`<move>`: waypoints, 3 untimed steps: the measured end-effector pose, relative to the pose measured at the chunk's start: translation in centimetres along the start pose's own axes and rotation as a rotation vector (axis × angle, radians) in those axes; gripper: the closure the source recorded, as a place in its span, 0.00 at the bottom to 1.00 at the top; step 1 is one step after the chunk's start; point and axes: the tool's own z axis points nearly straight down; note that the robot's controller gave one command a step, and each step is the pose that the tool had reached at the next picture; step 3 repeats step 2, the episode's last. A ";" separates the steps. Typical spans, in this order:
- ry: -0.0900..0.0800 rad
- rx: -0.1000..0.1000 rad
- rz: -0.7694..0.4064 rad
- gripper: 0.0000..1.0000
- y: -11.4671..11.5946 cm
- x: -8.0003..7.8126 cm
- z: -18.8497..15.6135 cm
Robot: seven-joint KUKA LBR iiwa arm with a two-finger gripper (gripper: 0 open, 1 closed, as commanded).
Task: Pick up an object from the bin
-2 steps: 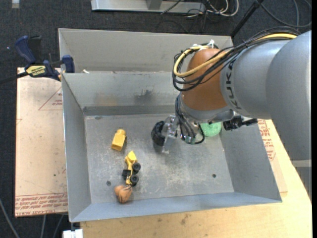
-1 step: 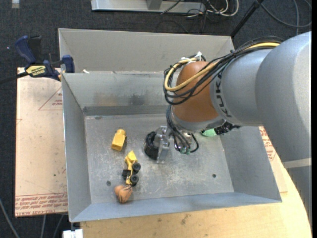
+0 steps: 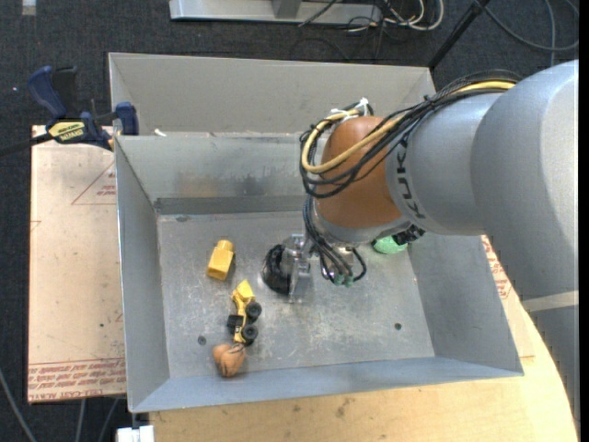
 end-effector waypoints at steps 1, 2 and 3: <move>0.015 0.005 0.047 1.00 1.4 -0.4 -3.6; 0.011 0.004 0.016 1.00 3.2 5.8 -12.1; 0.011 0.004 0.016 1.00 3.2 5.8 -12.1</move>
Offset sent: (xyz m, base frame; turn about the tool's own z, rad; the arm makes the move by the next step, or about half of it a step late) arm -0.0574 0.0342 0.1208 0.0184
